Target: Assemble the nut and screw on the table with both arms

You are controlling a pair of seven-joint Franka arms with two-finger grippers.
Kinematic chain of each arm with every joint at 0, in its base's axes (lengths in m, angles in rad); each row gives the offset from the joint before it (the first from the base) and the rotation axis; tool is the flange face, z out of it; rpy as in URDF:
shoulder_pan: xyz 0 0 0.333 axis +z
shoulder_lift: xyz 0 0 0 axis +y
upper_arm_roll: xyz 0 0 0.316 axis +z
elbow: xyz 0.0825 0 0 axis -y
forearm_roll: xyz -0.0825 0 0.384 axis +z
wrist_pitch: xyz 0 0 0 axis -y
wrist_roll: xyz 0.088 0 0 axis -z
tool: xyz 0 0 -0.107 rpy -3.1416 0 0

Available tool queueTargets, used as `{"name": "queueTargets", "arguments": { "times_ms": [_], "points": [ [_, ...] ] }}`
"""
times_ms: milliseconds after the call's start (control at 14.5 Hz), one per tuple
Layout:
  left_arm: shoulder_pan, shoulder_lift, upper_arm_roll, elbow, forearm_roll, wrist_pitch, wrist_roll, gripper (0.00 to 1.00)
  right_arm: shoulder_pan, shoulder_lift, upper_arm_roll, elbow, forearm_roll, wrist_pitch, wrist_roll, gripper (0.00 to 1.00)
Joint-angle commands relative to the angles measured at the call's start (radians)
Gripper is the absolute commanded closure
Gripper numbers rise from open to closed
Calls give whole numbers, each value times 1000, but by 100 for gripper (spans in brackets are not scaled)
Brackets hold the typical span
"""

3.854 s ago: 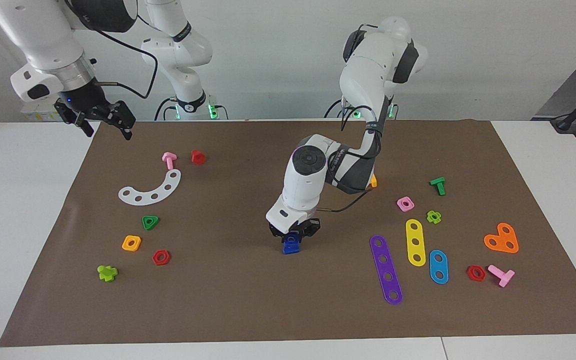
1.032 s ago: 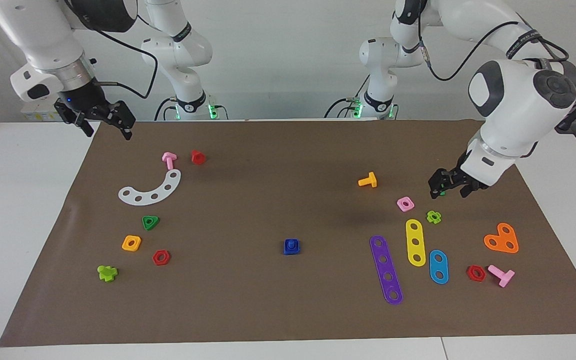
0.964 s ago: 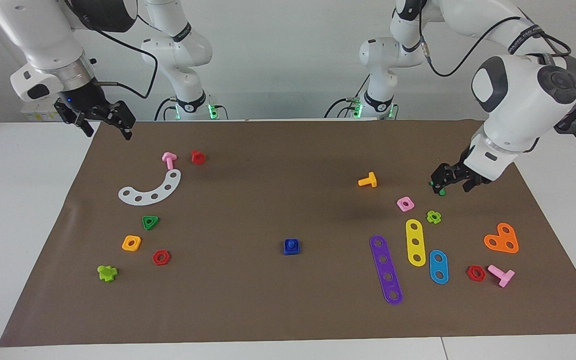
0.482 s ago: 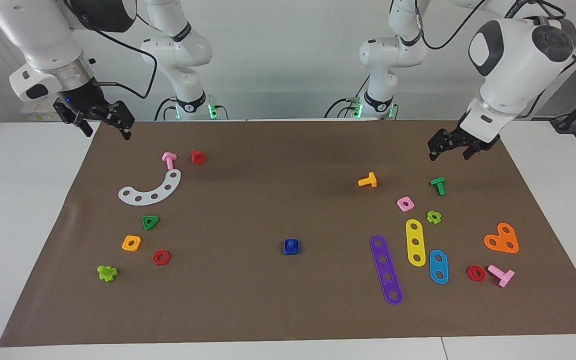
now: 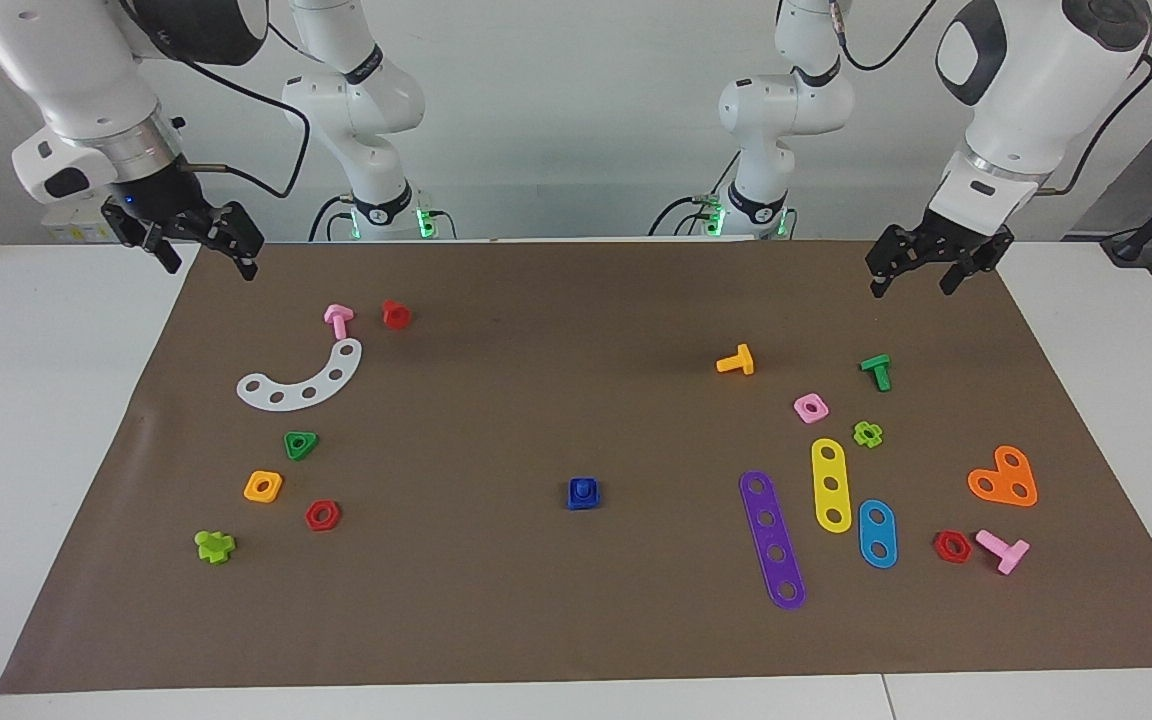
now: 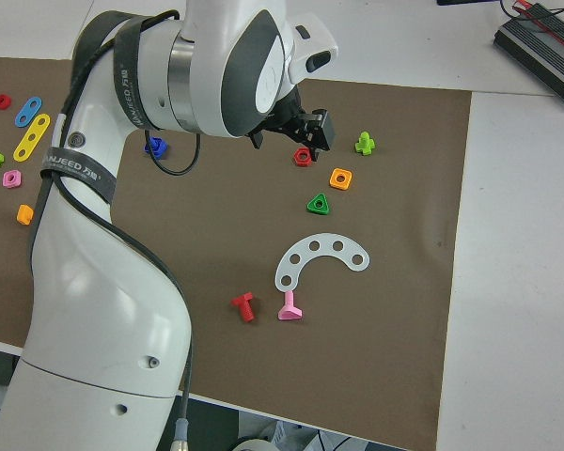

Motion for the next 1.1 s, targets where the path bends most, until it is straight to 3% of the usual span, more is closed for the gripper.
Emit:
{"name": "queueTargets", "arguments": {
  "times_ms": [0, 1032],
  "points": [
    [14, -8, -6, 5, 20, 13, 84, 0, -11, -15, 20, -16, 3, 6, 5, 0],
    [11, -24, -6, 7, 19, -40, 125, 0, -8, -15, 21, -15, 3, 0, 5, 0]
  ]
}}
